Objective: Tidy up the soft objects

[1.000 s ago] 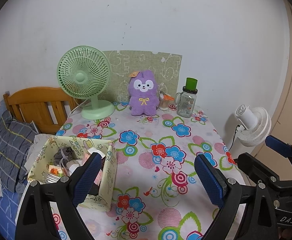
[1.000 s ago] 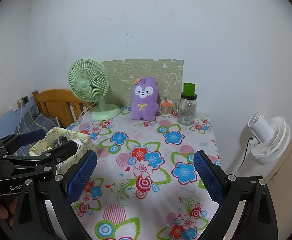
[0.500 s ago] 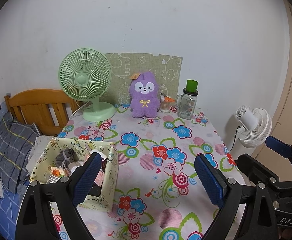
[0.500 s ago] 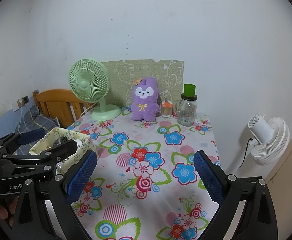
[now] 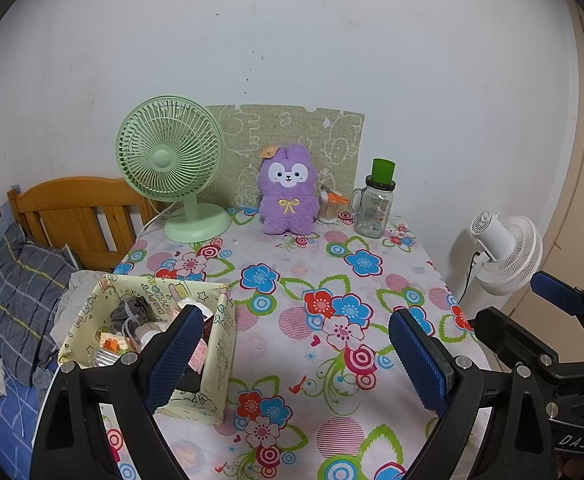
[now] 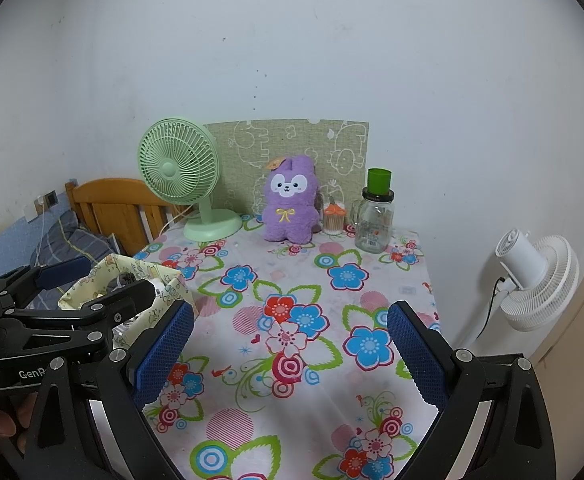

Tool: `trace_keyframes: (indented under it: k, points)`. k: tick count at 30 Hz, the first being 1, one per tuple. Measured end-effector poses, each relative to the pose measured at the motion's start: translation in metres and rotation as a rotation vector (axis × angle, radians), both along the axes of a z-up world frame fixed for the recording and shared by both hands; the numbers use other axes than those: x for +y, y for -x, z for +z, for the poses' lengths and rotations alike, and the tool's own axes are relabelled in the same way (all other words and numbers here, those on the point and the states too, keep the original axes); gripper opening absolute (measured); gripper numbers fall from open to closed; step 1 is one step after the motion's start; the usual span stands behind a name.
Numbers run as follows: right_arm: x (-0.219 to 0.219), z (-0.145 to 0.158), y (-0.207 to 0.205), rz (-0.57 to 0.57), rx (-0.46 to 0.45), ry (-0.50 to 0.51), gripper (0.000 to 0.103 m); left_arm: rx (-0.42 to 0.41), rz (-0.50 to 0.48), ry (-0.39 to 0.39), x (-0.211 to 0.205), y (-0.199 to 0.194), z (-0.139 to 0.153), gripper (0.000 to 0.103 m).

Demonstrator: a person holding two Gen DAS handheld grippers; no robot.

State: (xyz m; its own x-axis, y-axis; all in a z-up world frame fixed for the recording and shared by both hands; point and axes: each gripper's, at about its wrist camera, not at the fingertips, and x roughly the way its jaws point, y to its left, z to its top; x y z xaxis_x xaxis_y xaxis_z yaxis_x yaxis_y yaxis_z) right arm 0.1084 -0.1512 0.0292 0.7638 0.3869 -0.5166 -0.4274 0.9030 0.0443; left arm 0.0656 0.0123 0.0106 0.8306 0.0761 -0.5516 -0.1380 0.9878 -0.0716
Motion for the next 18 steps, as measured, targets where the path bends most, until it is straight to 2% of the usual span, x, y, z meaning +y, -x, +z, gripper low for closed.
trace_keyframes:
  k: [11,18]
  points:
    - [-0.0003,-0.0006,-0.0017,0.001,0.001,0.0,0.099,0.001,-0.005,0.004,0.0003,-0.0034,-0.0001,0.095]
    - [0.0009,-0.0001,0.0001,-0.001,-0.001,0.003,0.099,-0.008,0.008,0.005,0.0022,-0.003,-0.0022,0.102]
